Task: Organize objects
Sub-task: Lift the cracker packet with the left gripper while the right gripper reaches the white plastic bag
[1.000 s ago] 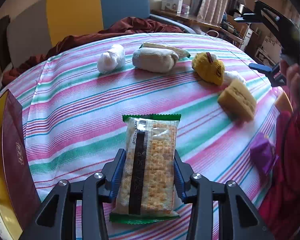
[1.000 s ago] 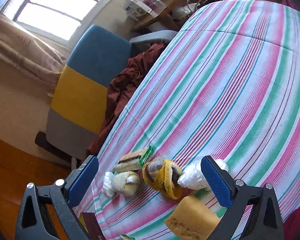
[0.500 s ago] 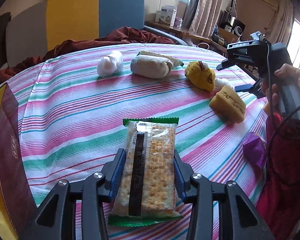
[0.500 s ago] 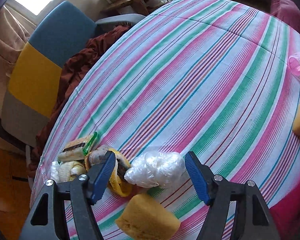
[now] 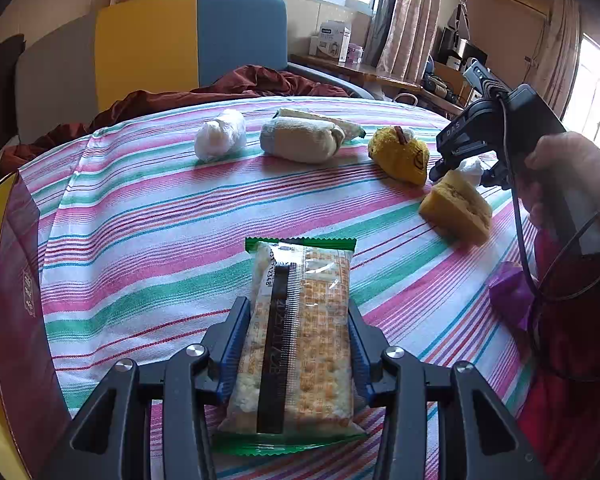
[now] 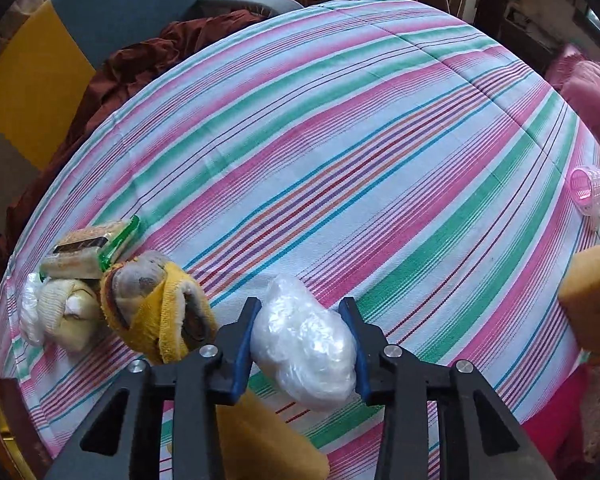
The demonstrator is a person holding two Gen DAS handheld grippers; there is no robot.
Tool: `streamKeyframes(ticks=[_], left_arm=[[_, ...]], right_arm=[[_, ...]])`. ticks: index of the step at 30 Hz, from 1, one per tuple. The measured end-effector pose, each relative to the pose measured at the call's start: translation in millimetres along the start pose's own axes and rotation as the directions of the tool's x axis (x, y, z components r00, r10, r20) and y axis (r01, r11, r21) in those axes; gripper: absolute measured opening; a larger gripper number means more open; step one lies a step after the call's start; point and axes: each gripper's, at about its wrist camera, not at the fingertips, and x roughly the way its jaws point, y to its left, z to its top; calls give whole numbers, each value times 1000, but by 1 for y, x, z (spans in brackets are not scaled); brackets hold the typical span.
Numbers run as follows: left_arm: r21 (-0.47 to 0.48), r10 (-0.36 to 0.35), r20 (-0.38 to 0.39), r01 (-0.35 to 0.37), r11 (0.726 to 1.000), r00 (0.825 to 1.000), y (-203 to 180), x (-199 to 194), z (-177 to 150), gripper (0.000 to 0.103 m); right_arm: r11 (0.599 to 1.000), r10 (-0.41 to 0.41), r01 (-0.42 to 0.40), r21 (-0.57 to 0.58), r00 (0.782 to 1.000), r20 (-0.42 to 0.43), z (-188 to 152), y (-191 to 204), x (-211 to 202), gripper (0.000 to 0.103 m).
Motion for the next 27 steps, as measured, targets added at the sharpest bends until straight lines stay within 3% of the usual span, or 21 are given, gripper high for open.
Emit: streamKeyframes(ticks=[13, 17, 23, 27], left_arm=[[30, -4, -1, 4, 1000, 1000, -1, -1, -1, 45], [-51, -57, -38, 55, 997, 998, 7, -11, 4, 45], [-71, -92, 37, 95, 993, 995, 12, -67, 15, 45], [-128, -76, 133, 93, 987, 988, 45, -124, 37, 45]], right_arm=[[1000, -13, 13, -22, 1000, 1, -3, -1, 6, 47], [999, -29, 29, -38, 1000, 9, -4, 1, 6, 47], [995, -56, 58, -77, 998, 23, -7, 4, 6, 46], [993, -71, 74, -97, 997, 30, -8, 12, 9, 46]])
